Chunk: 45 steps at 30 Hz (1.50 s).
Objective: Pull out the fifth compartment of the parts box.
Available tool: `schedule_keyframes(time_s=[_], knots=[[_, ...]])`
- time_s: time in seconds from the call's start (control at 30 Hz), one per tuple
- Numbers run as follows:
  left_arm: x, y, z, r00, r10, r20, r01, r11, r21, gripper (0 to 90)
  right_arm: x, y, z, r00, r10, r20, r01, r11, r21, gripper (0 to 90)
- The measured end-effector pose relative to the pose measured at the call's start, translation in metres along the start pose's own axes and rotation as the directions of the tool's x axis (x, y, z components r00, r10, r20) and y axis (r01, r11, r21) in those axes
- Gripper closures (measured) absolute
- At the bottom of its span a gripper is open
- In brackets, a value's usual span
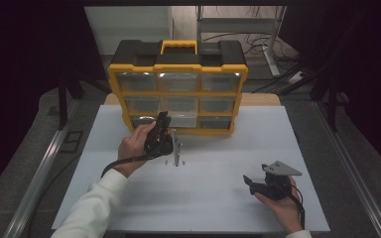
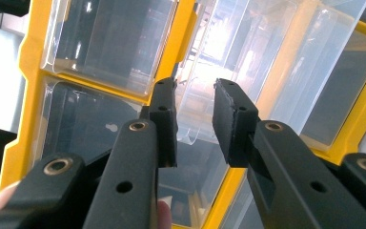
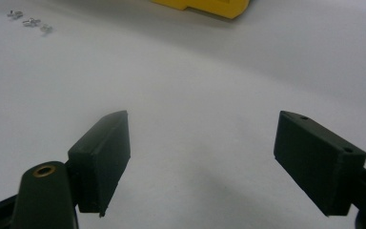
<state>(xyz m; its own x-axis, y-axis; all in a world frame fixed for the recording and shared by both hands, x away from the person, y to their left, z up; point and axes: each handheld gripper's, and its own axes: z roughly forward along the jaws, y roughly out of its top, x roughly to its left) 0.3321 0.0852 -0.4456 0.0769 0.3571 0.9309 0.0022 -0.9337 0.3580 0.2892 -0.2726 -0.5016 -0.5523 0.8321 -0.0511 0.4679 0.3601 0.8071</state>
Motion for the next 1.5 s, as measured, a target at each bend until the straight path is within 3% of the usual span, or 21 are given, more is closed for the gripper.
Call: schedule_keyframes(time_s=[1.5], knots=[[-0.001,-0.002,-0.012,1.0000,-0.002,0.003,0.002,1.0000,-0.008,71.5,0.001,0.000,0.001,1.0000,-0.002,0.000,0.002,1.000,0.004,20.5]])
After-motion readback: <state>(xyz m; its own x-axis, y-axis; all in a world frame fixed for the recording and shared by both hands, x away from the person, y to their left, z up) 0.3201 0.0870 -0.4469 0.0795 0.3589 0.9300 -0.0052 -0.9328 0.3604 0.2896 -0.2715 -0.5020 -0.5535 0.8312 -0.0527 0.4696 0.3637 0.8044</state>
